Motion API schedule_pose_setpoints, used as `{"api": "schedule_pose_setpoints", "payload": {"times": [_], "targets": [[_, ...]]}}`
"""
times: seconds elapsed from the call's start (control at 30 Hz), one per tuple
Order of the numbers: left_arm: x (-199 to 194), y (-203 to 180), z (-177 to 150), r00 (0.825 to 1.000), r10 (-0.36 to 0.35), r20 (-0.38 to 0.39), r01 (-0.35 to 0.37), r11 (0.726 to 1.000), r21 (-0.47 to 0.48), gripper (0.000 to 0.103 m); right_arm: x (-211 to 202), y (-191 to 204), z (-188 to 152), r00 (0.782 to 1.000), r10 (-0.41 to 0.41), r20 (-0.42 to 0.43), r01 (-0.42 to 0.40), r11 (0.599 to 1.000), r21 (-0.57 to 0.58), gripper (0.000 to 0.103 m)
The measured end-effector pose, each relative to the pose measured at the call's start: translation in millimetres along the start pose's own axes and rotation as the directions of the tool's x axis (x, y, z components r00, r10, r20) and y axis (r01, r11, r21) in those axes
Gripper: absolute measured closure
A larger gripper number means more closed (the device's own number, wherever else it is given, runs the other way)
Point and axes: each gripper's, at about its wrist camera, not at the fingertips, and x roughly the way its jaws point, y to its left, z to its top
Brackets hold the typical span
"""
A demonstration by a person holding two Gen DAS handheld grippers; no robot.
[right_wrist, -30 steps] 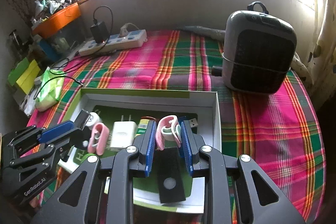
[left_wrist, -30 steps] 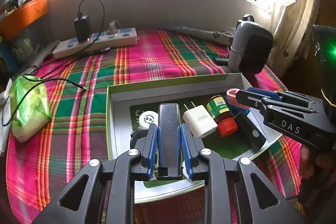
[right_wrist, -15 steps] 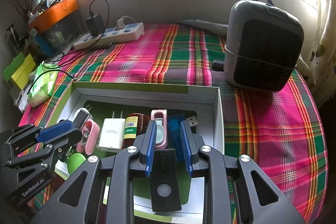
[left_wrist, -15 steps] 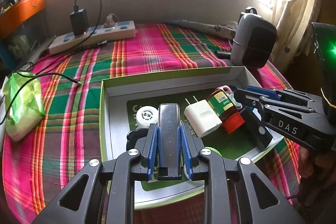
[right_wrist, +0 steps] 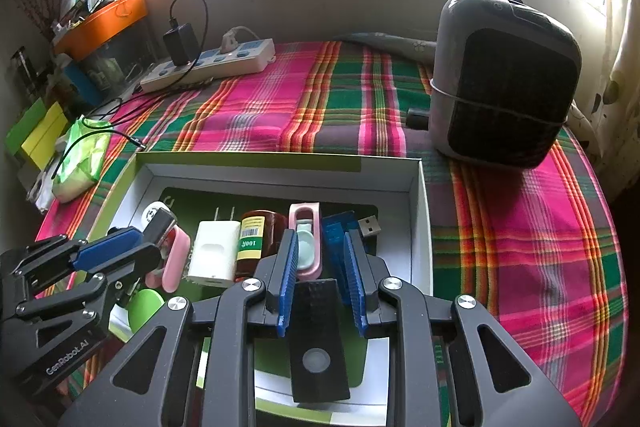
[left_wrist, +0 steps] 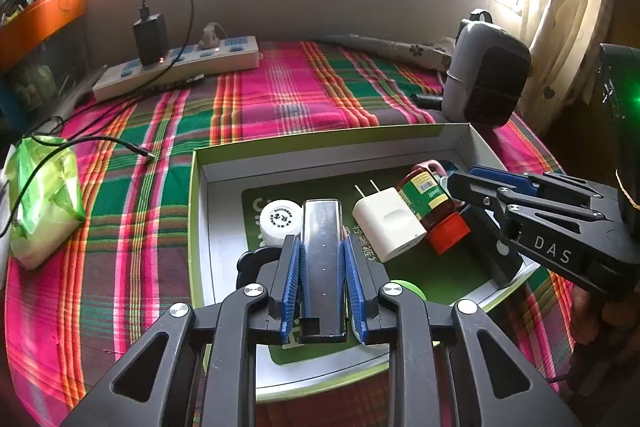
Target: Organize rigid objects
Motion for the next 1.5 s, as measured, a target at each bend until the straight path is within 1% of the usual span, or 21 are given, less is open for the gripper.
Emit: {"api": "schedule_pose_setpoints", "payload": {"times": [0.13, 0.27, 0.4, 0.5, 0.6, 0.7, 0.77, 0.83, 0.97, 1.13, 1.2, 1.33, 1.5], "targets": [[2, -1, 0, 1.000, 0.007, -0.006, -0.007, 1.000, 0.003, 0.080, -1, 1, 0, 1.000, 0.003, 0.001, -0.003, 1.000, 0.000, 0.078], [1, -1, 0, 1.000, 0.015, -0.008, -0.015, 1.000, 0.003, 0.074, -1, 0, 0, 1.000, 0.007, 0.001, -0.007, 1.000, 0.002, 0.078], [-1, -2, -2, 1.000, 0.028, -0.004, -0.028, 1.000, 0.003, 0.072, -4, -1, -1, 1.000, 0.007, 0.002, -0.007, 1.000, 0.004, 0.078], [-7, -3, -5, 0.999, 0.033, 0.004, -0.032, 0.999, -0.003, 0.071, -7, 0, -3, 1.000, 0.011, 0.003, -0.011, 1.000, 0.010, 0.078], [-16, -7, -7, 0.998, 0.055, 0.020, -0.055, 0.998, 0.005, 0.071, -11, 2, -6, 1.000, 0.011, 0.011, -0.011, 1.000, 0.015, 0.078], [-27, -10, -10, 0.998, 0.048, 0.035, -0.048, 0.999, -0.007, 0.071, -18, 4, -10, 1.000, 0.015, 0.018, -0.015, 1.000, 0.026, 0.078], [-36, -14, -14, 0.997, 0.059, 0.050, -0.058, 0.998, -0.004, 0.071, -23, 5, -13, 1.000, 0.018, 0.024, -0.018, 0.999, 0.029, 0.075], [-44, -17, -17, 0.996, 0.060, 0.060, -0.060, 0.998, -0.005, 0.071, -31, 9, -18, 0.999, 0.008, 0.039, -0.008, 1.000, 0.021, 0.069], [-60, -23, -29, 0.994, 0.077, 0.074, -0.076, 0.997, -0.027, 0.071, -47, 14, -29, 0.998, 0.012, 0.057, -0.013, 1.000, 0.022, 0.068], [-75, -32, -48, 0.992, 0.095, 0.082, -0.093, 0.995, -0.025, 0.071, -65, 20, -48, 0.997, 0.002, 0.074, -0.004, 1.000, 0.024, 0.068], [-78, -35, -57, 0.992, 0.098, 0.074, -0.096, 0.995, -0.027, 0.071, -71, 23, -58, 0.997, -0.002, 0.072, 0.000, 1.000, 0.028, 0.068], [-77, -41, -76, 0.994, 0.103, 0.043, -0.102, 0.994, -0.034, 0.071, -75, 27, -78, 0.998, -0.030, 0.062, 0.028, 0.999, 0.027, 0.059], [-73, -46, -97, 0.993, 0.119, 0.008, -0.119, 0.992, -0.051, 0.071, -75, 31, -101, 0.996, -0.085, 0.035, 0.085, 0.996, 0.008, 0.059]]}}
